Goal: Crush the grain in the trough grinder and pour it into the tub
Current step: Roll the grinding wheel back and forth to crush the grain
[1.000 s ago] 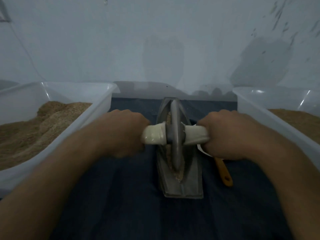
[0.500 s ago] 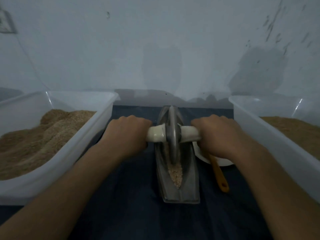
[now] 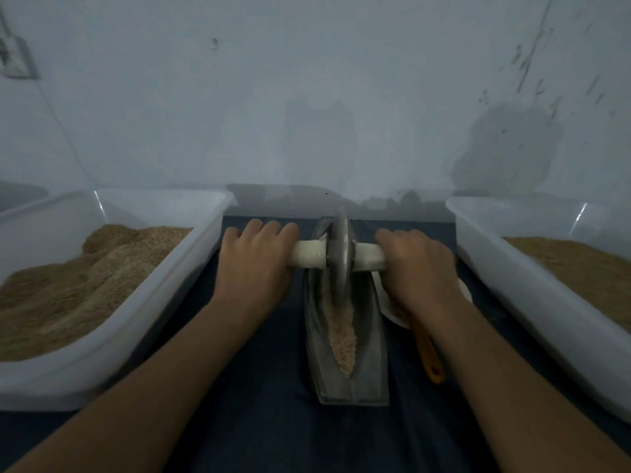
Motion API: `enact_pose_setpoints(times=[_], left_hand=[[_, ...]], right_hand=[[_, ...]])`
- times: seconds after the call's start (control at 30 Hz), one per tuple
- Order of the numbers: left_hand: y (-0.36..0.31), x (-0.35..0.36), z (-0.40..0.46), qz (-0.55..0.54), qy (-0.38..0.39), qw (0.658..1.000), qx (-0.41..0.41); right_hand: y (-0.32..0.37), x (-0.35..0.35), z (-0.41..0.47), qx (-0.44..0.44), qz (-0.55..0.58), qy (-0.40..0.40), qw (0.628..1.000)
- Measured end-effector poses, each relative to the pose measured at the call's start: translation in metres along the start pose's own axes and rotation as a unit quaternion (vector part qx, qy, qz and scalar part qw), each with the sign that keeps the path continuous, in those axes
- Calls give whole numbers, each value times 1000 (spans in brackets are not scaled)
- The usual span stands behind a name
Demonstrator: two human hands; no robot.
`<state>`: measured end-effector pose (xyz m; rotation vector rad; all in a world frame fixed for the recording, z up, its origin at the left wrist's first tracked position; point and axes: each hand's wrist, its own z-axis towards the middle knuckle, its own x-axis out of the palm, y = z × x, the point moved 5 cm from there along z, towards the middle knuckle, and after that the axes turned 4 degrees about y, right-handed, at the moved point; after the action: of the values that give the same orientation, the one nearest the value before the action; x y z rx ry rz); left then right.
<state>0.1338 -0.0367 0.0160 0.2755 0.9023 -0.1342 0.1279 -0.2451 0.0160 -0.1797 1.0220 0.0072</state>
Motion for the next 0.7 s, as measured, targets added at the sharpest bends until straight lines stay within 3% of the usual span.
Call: enact_pose_setpoints(times=[0.1, 0.23, 0.3, 0.4, 0.57, 0.63, 0.7], left_hand=[[3, -2, -2, -30, 59, 998, 21], [13, -16, -13, -99, 286, 951, 62], [14, -24, -18, -111, 325, 936, 79], [11, -21, -17, -105, 284, 951, 63], [2, 1, -1, -18, 96, 995, -8], [-1, 3, 2, -2, 54, 999, -7], [1, 1, 1, -15, 66, 998, -1]], right_hand=[[-4, -6, -3, -35, 29, 58, 997], [-6, -32, -22, -76, 86, 222, 968], [-4, -40, -30, -81, 97, 247, 961], [-3, -36, -24, -77, 66, 189, 977], [6, -11, -3, -25, 4, 26, 999], [4, -7, 1, -14, -3, 15, 1000], [0, -8, 1, -29, 12, 47, 998]])
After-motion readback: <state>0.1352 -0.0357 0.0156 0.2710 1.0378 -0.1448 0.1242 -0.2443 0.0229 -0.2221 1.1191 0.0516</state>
